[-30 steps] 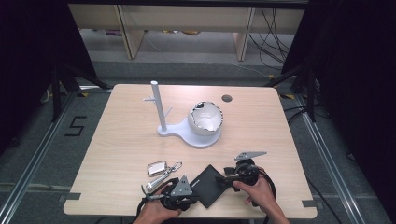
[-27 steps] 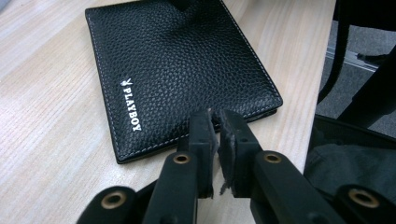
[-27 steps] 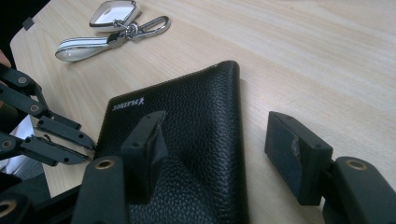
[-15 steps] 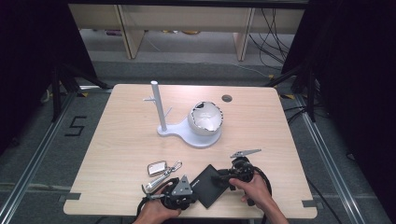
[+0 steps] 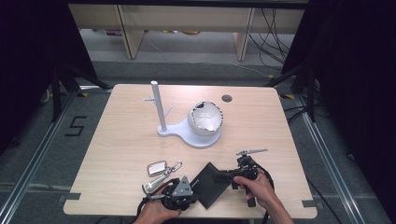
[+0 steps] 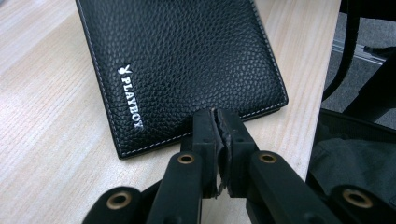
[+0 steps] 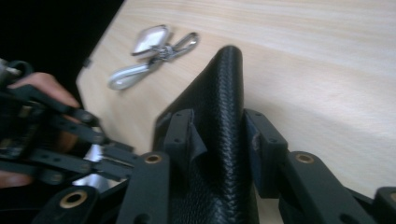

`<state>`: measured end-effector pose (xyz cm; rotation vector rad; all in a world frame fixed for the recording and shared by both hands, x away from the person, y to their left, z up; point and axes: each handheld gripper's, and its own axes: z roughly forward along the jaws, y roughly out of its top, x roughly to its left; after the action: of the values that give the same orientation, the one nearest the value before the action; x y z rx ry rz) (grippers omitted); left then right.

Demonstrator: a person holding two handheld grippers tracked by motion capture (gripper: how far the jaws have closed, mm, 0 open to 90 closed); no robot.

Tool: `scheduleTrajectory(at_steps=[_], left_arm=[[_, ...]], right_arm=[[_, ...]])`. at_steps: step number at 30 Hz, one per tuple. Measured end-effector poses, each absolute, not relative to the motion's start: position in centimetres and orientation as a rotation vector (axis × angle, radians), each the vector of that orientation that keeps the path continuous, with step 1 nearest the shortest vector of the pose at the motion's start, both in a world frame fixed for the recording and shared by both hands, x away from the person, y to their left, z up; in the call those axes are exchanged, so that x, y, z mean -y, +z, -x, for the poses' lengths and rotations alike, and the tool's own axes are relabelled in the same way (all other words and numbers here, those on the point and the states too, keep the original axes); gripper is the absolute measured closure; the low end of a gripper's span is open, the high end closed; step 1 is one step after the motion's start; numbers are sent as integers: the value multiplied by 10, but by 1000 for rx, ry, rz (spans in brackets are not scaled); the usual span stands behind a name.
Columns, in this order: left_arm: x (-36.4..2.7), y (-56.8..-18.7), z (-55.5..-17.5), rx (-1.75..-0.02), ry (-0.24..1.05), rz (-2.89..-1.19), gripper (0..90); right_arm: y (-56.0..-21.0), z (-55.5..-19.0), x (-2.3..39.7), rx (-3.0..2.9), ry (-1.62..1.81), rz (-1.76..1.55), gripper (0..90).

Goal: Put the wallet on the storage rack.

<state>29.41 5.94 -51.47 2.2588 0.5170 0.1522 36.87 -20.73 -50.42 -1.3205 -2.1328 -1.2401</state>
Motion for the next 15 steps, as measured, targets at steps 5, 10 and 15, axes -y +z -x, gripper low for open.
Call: scheduleTrajectory(at_steps=[5, 10, 15], left_arm=[[-60, -514, -296, -488, 157, -2287, 833], [-60, -512, -293, -469, 144, -2292, 770], [-61, -508, -292, -487, 149, -2257, 583]], right_arm=[[-494, -362, 202, 2119, -1274, 1293, 733], [-491, -360, 198, 2146, -1349, 1241, 756], [-483, -357, 196, 2139, -1423, 1201, 773]])
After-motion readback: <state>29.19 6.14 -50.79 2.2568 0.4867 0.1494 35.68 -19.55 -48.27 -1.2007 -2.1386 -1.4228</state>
